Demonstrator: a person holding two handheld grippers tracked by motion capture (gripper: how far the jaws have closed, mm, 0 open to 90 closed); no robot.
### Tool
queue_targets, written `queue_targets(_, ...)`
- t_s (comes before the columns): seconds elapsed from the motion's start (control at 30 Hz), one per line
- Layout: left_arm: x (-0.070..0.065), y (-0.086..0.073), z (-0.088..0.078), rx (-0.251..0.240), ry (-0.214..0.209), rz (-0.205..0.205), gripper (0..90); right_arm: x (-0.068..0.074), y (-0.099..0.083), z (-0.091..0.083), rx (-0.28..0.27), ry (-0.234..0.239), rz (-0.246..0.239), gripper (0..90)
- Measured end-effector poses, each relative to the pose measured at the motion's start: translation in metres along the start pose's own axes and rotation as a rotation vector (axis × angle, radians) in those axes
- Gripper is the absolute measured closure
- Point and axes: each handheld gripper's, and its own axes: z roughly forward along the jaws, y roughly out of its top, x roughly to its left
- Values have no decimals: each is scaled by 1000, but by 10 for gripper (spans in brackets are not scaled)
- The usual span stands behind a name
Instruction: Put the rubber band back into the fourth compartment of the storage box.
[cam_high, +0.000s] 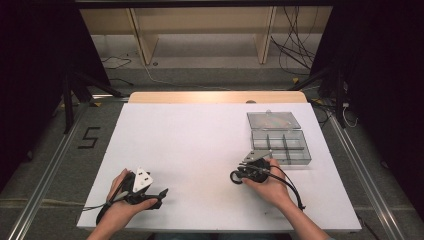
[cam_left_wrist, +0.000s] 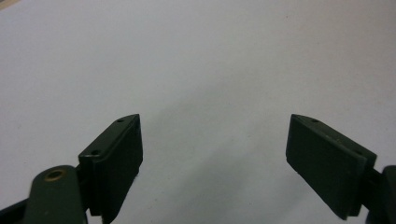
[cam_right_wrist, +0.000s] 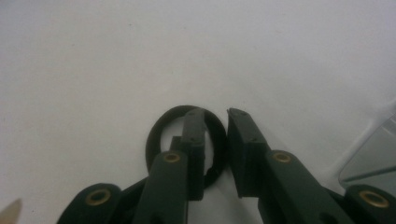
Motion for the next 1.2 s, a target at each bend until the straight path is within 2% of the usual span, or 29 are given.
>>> queue_targets(0.23, 0, 0, 0, -3, 1, -1, 184, 3, 2, 0, 15, 0, -5, 873)
queue_targets(0.5, 0, 0, 0, -4, -1, 0, 184, 4, 2, 0, 13, -7, -6, 886)
queue_targets(0.57, 0, 0, 0, -3, -1, 1, 185, 3, 3, -2, -5, -7, 0, 888)
queue_targets(1.2, -1, 1, -1, -5, 2, 13, 184, 2, 8, -14, -61, 1, 15, 888)
